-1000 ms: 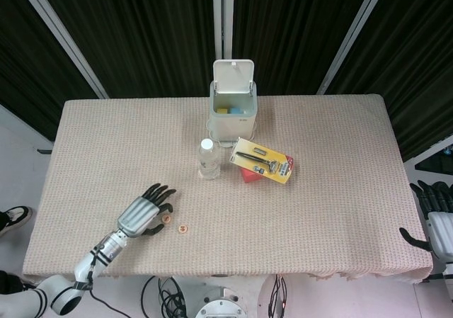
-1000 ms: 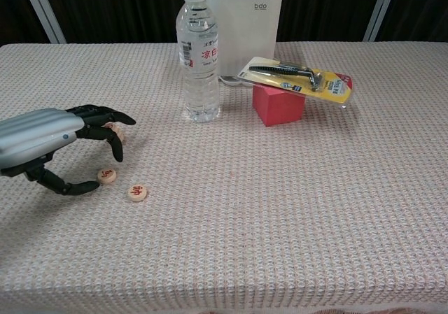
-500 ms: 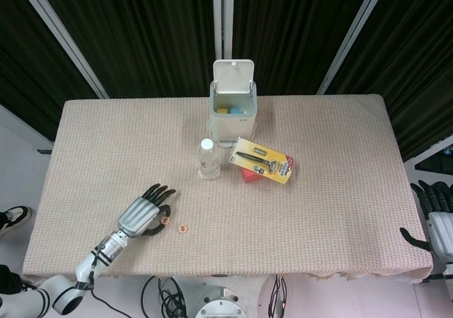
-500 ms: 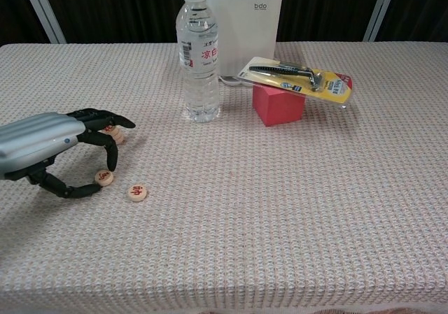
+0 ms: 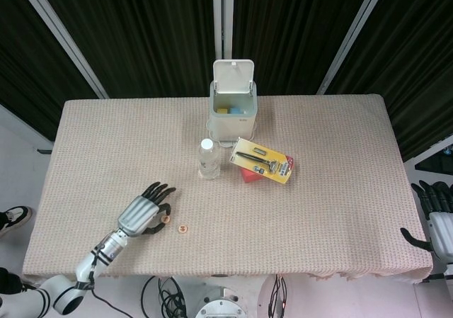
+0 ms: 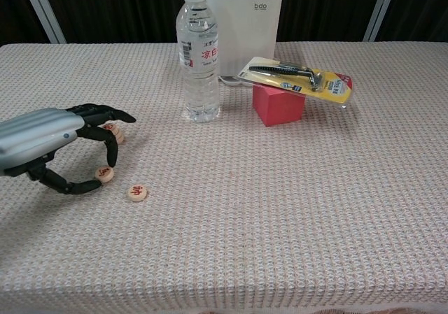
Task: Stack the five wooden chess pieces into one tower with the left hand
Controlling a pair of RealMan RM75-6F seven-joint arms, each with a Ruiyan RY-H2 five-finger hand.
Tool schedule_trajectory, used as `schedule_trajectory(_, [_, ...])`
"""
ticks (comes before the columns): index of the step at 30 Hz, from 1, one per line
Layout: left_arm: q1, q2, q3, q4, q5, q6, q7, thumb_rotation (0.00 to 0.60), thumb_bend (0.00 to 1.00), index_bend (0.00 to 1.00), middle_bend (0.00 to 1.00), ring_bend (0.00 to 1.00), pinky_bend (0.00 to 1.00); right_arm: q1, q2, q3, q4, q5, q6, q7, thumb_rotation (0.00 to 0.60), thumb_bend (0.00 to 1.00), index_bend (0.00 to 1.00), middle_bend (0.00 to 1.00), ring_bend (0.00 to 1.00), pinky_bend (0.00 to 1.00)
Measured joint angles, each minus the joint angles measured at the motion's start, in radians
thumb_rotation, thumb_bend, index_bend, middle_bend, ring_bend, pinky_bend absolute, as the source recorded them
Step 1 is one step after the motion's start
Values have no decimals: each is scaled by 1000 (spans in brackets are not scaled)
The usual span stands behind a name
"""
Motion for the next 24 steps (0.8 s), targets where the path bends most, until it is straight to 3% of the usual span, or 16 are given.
schedule_trajectory(10, [-11,82,-71,-109,-50,27,25,600,286,515,68,0,0,1,-2,-1,1,-6,1,6,600,176,0,0,0,0])
schedule_trajectory(24, [-75,93,-147,-143,-227,-161,9,600,286,513,84,0,0,4,-1,-1,1,-13,1,15,600,176,0,0,0,0])
